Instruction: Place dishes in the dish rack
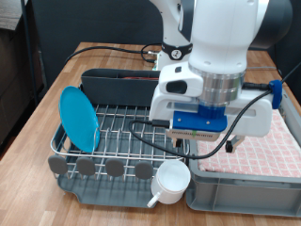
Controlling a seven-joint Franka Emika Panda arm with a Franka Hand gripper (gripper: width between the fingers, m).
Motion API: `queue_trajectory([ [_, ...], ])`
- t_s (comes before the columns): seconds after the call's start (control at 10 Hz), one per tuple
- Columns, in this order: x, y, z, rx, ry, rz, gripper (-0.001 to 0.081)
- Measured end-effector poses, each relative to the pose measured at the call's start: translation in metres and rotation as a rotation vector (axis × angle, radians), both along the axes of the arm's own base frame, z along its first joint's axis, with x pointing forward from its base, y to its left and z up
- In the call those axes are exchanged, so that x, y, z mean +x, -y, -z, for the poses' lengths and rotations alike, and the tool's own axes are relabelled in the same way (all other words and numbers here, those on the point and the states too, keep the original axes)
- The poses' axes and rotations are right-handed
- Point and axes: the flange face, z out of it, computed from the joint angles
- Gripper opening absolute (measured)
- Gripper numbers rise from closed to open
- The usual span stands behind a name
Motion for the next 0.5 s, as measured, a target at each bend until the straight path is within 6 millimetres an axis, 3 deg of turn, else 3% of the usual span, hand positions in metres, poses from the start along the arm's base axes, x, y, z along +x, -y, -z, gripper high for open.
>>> queue_trajectory([
  [0.5,-0.022,-0.02,-0.071,-0.033,-0.011,0.036,0.0802],
])
